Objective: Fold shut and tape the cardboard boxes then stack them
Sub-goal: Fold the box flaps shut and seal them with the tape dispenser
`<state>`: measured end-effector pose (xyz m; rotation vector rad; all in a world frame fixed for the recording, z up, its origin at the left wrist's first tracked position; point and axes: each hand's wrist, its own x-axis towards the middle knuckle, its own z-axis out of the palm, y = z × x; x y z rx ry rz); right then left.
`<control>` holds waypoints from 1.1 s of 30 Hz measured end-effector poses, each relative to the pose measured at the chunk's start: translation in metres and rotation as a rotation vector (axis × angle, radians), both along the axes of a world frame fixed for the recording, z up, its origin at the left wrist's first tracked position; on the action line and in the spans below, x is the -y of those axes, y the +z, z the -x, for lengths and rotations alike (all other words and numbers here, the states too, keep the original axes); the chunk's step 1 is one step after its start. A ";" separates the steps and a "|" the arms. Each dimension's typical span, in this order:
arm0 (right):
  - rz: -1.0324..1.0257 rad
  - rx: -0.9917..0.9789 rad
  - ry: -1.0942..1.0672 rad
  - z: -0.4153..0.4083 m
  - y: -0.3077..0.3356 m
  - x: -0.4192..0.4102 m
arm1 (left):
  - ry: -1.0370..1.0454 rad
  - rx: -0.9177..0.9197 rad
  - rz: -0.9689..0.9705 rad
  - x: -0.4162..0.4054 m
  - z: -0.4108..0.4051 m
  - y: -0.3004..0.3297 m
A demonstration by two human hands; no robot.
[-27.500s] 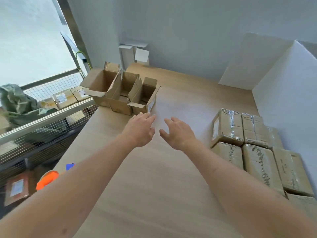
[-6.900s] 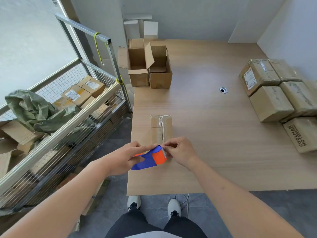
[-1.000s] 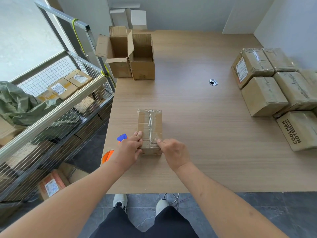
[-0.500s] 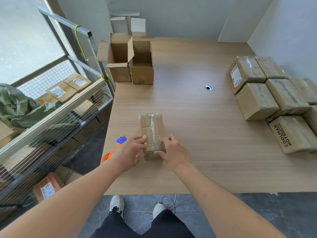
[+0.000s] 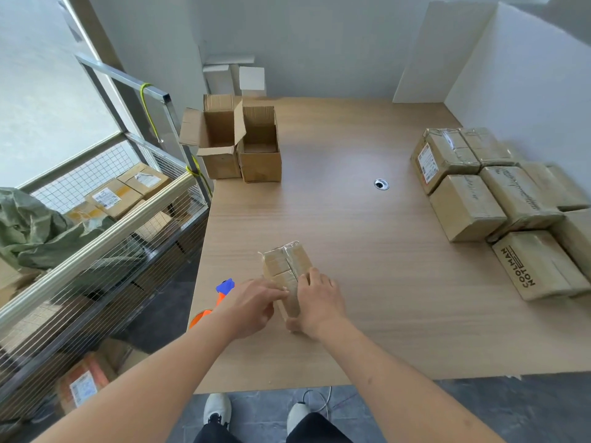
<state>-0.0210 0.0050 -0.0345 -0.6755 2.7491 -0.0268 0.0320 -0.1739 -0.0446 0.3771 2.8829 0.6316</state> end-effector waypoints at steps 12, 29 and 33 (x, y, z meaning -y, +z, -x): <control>-0.047 0.078 0.172 0.037 0.006 -0.033 | -0.054 0.093 0.279 0.004 0.037 -0.015; 0.272 0.206 0.098 0.062 -0.013 -0.028 | 0.198 0.173 0.303 -0.009 0.032 -0.009; 0.280 0.287 0.128 0.066 -0.019 -0.036 | 0.181 0.167 0.236 -0.009 0.032 -0.010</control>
